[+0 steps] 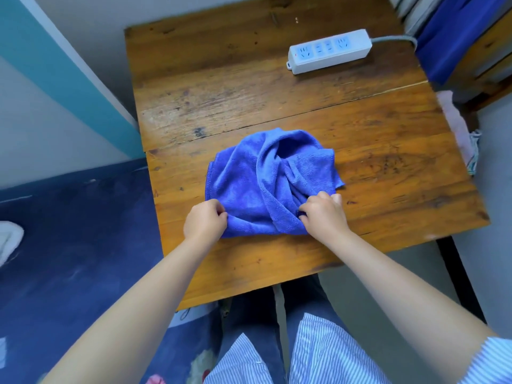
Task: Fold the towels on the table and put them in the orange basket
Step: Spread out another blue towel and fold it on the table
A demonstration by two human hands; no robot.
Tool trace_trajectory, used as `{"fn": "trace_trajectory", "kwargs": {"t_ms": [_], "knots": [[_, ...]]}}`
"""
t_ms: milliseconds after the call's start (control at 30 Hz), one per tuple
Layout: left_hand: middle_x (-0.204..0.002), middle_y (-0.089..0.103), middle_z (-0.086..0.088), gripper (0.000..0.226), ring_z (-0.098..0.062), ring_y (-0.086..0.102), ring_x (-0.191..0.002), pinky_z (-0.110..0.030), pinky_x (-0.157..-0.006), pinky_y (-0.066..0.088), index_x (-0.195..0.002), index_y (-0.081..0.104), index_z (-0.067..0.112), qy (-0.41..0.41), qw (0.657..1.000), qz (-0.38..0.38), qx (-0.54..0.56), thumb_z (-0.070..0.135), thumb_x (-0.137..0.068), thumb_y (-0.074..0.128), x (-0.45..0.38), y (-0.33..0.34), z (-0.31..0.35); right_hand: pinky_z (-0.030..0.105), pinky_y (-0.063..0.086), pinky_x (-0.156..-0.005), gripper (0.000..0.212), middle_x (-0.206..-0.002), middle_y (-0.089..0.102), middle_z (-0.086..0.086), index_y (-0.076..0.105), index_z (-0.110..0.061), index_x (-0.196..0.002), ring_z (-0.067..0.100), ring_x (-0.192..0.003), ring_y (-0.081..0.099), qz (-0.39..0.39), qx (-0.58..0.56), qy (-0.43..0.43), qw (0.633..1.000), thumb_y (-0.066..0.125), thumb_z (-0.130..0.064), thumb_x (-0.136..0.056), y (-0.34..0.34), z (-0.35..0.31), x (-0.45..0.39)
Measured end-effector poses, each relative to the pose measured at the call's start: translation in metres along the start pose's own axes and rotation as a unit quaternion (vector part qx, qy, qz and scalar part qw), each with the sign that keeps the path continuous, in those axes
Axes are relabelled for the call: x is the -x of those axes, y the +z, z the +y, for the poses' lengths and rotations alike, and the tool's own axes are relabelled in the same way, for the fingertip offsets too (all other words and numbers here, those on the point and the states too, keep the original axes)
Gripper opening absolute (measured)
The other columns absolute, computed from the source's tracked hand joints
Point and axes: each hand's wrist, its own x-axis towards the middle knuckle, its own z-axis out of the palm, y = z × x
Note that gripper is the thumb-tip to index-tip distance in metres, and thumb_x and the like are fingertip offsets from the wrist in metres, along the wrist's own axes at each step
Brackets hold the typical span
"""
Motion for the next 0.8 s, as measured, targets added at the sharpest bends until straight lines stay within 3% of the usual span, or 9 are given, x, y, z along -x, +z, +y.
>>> {"fn": "trace_trajectory", "kwargs": {"t_ms": [100,200,300,400,467,533,633,733,800], "knots": [[-0.106,0.063,-0.008,0.026,-0.030,0.057,-0.104,-0.029,-0.076,0.043,-0.112,0.058,0.011,-0.055,0.997,-0.012,0.050,0.019,-0.087,0.056,-0.004,-0.005,-0.004,0.031,0.023,-0.077,0.026,-0.103,0.064,0.004,0.067,-0.016,-0.102,0.022,-0.107,0.047,0.000,-0.003,-0.008,1.000,0.043,-0.016,-0.091,-0.006,0.004,0.001],[-0.080,0.056,-0.006,0.005,-0.031,0.054,-0.084,-0.028,-0.064,0.038,-0.086,0.058,0.008,-0.094,0.993,-0.052,0.044,0.008,-0.083,0.055,-0.007,-0.019,-0.011,0.032,0.031,-0.084,0.022,-0.104,0.066,0.012,0.068,-0.008,-0.100,0.028,-0.107,0.053,0.061,-0.162,0.089,0.981,0.049,-0.010,-0.087,-0.031,0.016,0.003],[-0.071,0.050,-0.007,0.016,-0.027,0.047,-0.075,-0.026,-0.050,0.032,-0.067,0.050,0.008,-0.113,0.991,-0.071,0.025,0.003,-0.082,0.051,-0.011,-0.047,-0.009,0.033,0.040,-0.088,0.028,-0.112,0.066,0.016,0.067,-0.003,-0.101,0.032,-0.109,0.055,0.047,-0.290,0.169,0.941,0.045,0.001,-0.083,-0.066,0.034,0.001],[-0.073,0.052,-0.008,0.018,-0.026,0.047,-0.076,-0.025,-0.059,0.038,-0.066,0.052,0.009,-0.089,0.993,-0.022,0.079,0.004,-0.083,0.050,-0.016,-0.077,0.002,0.028,0.033,-0.063,0.026,-0.087,0.062,0.023,0.064,0.009,-0.091,0.032,-0.086,0.053,0.054,-0.418,0.234,0.876,0.041,0.001,-0.083,-0.094,0.042,-0.006],[-0.075,0.054,-0.010,0.017,-0.024,0.048,-0.074,-0.026,-0.066,0.040,-0.071,0.055,0.011,-0.071,0.983,0.021,0.169,0.002,-0.083,0.048,-0.015,-0.097,0.012,0.026,0.025,-0.052,0.019,-0.066,0.049,0.009,0.057,0.011,-0.080,0.025,-0.074,0.033,0.081,-0.510,0.271,0.812,0.041,0.002,-0.080,-0.116,0.037,-0.009],[-0.069,0.050,-0.007,0.022,-0.023,0.046,-0.074,-0.026,-0.065,0.038,-0.066,0.054,0.013,-0.056,0.966,0.061,0.246,0.000,-0.083,0.047,-0.013,-0.117,0.022,0.023,0.025,-0.049,0.014,-0.073,0.042,0.007,0.056,0.002,-0.080,0.021,-0.079,0.027,0.114,-0.566,0.300,0.759,0.042,0.004,-0.080,-0.140,0.032,-0.014],[-0.066,0.045,-0.008,0.031,-0.022,0.039,-0.072,-0.024,-0.053,0.030,-0.057,0.048,0.017,-0.048,0.937,0.105,0.330,0.000,-0.083,0.047,-0.007,-0.147,0.031,0.025,0.024,-0.051,0.007,-0.089,0.037,0.009,0.049,-0.003,-0.082,0.021,-0.081,0.031,0.138,-0.590,0.302,0.736,0.044,0.002,-0.082,-0.179,0.024,-0.016],[-0.061,0.045,-0.001,0.014,-0.020,0.044,-0.058,-0.020,-0.050,0.032,-0.080,0.057,0.012,-0.024,0.900,0.142,0.411,0.003,-0.087,0.049,-0.004,-0.182,0.041,0.024,0.026,-0.053,0.017,-0.076,0.048,0.004,0.048,-0.013,-0.067,0.018,-0.066,0.042,0.143,-0.646,0.241,0.710,0.049,-0.004,-0.080,-0.218,0.017,-0.029],[-0.060,0.047,0.000,0.015,-0.013,0.043,-0.054,-0.021,-0.049,0.035,-0.079,0.058,0.011,0.007,0.886,0.173,0.431,0.003,-0.087,0.049,-0.005,-0.203,0.049,0.022,0.033,-0.055,0.018,-0.064,0.057,0.000,0.052,-0.014,-0.067,0.013,-0.061,0.046,0.148,-0.661,0.194,0.709,0.053,-0.005,-0.082,-0.242,0.012,-0.039]]}}
